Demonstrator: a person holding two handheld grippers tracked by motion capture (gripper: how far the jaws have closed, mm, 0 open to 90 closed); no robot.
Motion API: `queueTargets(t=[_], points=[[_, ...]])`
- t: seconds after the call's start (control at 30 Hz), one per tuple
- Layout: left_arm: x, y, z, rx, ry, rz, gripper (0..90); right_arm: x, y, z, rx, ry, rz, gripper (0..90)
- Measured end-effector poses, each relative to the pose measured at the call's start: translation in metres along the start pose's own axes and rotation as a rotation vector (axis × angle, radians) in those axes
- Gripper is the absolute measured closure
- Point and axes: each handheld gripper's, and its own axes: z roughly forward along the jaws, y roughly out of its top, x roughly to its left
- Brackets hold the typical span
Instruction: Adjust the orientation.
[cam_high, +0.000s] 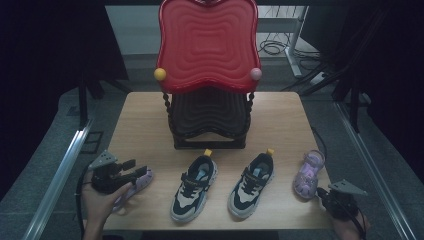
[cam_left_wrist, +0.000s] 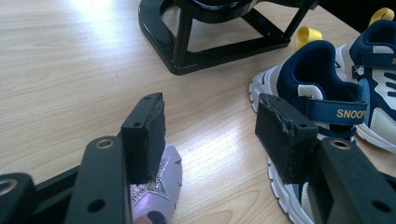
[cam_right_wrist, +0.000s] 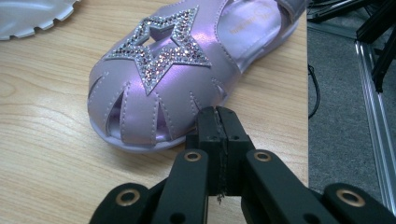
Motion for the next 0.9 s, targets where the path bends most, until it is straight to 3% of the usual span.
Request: queueTargets(t=[0.9], points=[[-0.002,0.000,0.001,-0.007,0.010,0.014,43.0,0.029,0.014,0.006,0.001,0.075,-0.068,89.8]])
